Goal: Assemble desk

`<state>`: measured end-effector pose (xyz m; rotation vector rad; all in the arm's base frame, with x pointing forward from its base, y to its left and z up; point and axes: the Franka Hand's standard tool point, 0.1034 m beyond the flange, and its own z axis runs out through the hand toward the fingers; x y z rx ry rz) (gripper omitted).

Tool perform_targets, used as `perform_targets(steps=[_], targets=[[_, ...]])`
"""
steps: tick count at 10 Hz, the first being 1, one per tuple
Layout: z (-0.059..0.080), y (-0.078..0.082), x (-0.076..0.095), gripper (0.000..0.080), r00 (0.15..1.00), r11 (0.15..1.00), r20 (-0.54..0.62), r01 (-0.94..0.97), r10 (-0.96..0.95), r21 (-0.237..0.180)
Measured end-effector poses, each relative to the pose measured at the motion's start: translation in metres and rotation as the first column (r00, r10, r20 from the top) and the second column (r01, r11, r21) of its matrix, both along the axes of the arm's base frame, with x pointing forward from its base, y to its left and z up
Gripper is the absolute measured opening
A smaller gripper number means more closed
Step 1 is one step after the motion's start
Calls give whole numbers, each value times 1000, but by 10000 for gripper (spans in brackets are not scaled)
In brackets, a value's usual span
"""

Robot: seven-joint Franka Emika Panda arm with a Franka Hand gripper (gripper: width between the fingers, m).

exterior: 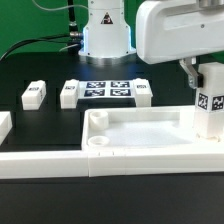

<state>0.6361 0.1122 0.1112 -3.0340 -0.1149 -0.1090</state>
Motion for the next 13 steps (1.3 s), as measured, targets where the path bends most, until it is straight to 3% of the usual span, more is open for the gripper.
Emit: perform_targets(steps=[3, 4, 6, 7, 8, 9, 10, 11, 13], targets=[[0, -2, 0, 294, 980, 980, -22, 197, -197, 10], [-1, 0, 0, 294, 912, 913, -47, 409, -408, 11], [-2, 3, 0, 294, 644, 646, -91, 764, -760, 13], [-3, 2, 1, 294, 408, 408, -120, 913, -905, 24], [-3, 2, 1, 294, 272, 273, -151, 962, -950, 15], [-3, 4, 1, 294, 211, 212, -160, 977, -964, 9], [-3, 4, 1, 294, 240, 241, -156, 970, -958, 12], [-3, 2, 1, 294, 367, 368, -138, 930, -920, 21], [-1, -2, 1, 610, 681, 681, -92, 731, -727, 33]])
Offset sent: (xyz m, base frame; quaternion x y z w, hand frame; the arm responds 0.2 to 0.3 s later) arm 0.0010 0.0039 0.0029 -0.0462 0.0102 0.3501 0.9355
